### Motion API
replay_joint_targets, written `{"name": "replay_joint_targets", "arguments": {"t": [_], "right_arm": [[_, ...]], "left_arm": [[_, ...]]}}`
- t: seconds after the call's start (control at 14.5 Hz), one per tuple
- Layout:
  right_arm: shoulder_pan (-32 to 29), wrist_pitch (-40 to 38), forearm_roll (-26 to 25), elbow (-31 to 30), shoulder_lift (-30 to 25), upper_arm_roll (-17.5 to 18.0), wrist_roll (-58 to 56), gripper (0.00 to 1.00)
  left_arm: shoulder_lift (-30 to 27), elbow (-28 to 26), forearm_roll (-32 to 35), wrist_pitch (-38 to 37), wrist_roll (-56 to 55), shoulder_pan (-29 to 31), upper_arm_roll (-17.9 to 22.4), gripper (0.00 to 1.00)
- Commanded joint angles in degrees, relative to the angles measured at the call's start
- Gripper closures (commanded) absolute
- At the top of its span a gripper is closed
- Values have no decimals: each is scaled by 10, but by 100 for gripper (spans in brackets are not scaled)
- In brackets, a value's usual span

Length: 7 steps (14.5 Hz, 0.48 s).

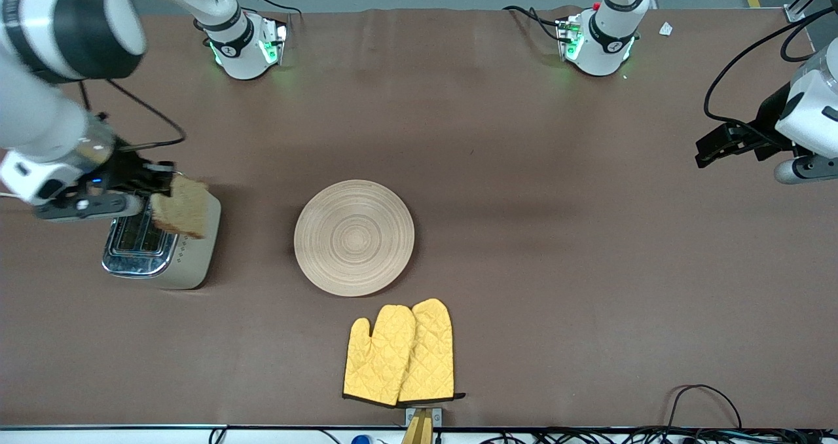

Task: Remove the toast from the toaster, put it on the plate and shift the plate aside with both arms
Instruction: 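Lift the toast out with the right gripper toward the wooden plate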

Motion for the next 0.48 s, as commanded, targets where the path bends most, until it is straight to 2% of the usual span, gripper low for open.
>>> {"name": "replay_joint_targets", "arguments": {"t": [0.0,0.14,0.21,0.41], "right_arm": [[63,39,-14,5,50,-6,49,98],[80,87,4,6,94,-6,54,99],[80,112,44,6,114,-6,54,100],[74,148,226,1,156,-6,47,100]], "left_arm": [[11,16,1,-4,8,-2,-1,0],[13,15,0,-3,8,-2,-1,0],[16,16,0,-3,8,-2,-1,0],[20,16,0,3,8,-3,-2,0]]}}
